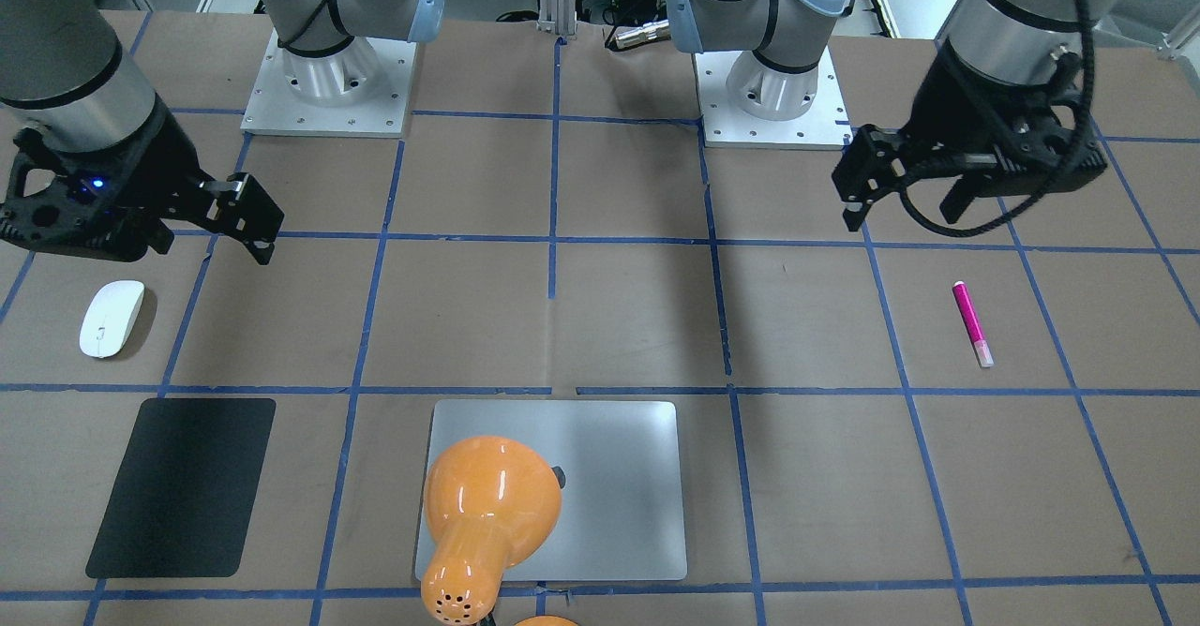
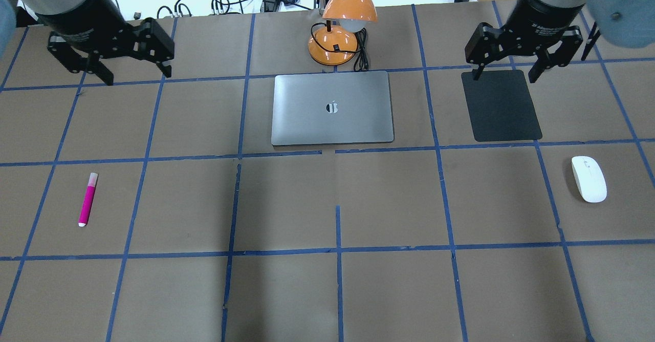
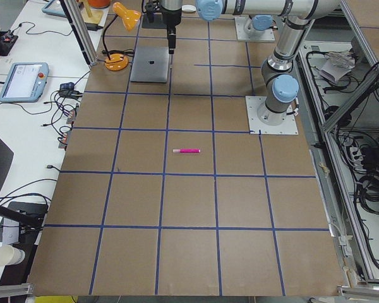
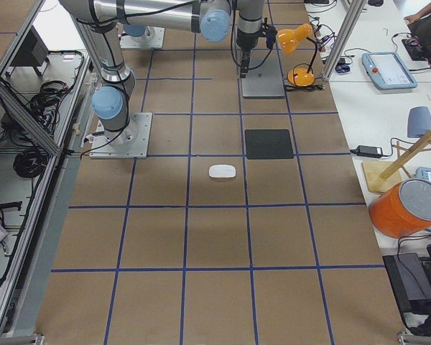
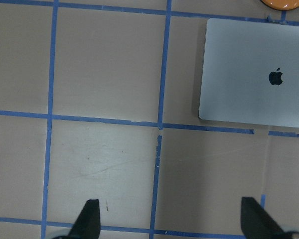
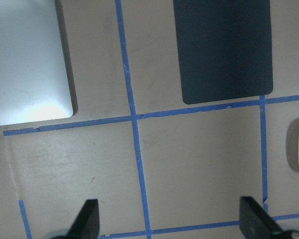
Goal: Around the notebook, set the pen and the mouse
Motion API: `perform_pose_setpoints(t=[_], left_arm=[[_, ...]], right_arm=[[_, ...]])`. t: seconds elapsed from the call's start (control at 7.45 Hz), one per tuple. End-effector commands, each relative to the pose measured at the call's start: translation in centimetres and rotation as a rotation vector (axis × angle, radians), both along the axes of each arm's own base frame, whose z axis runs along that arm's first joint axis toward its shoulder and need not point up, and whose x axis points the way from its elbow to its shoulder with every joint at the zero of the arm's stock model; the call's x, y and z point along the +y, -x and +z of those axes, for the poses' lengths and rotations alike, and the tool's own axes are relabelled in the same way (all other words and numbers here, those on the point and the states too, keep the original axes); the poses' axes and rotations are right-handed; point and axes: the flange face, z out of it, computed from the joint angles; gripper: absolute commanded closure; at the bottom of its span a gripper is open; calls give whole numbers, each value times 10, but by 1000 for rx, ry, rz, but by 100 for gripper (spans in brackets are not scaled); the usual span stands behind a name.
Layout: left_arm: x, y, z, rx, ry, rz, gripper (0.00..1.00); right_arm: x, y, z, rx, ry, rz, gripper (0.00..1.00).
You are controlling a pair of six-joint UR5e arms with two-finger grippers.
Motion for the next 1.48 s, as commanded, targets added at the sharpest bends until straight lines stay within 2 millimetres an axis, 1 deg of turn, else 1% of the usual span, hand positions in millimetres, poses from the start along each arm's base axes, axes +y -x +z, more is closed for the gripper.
perform_pose_setpoints(t=[0.0, 0.13, 0.27, 0.4, 0.54, 0.67, 0.8, 0.94, 1.07, 1.21, 1.34], left_arm=[[-1, -123, -74, 5, -41, -34, 0], [0, -168, -130, 0, -30, -39, 0], [6, -197, -190, 17, -61, -30, 0], [12, -208, -234, 13, -59, -34, 0], [22, -210, -272, 25, -82, -101, 0], [31, -216, -293, 15, -86, -202, 0], [44, -239, -300, -5, -105, -220, 0], [56, -267, -303, -2, -106, -167, 0], [62, -270, -311, 13, -117, -138, 0], [65, -268, -319, -2, -102, -134, 4], [65, -267, -327, -17, -87, -136, 18]], right_arm=[[0, 61, -12, 78, -44, -31, 0], [9, 105, -43, 133, -118, -13, 0], [19, 137, -80, 124, -138, -59, 0], [25, 157, -127, 126, -107, -19, 0], [34, 165, -174, 146, -69, 33, 0], [48, 183, -221, 149, -52, 72, 0], [59, 207, -256, 142, -59, 47, 0], [64, 227, -276, 124, -89, 77, 0], [69, 244, -279, 118, -97, 63, 0], [69, 247, -279, 118, -96, 60, 0], [69, 246, -280, 114, -99, 62, 0]])
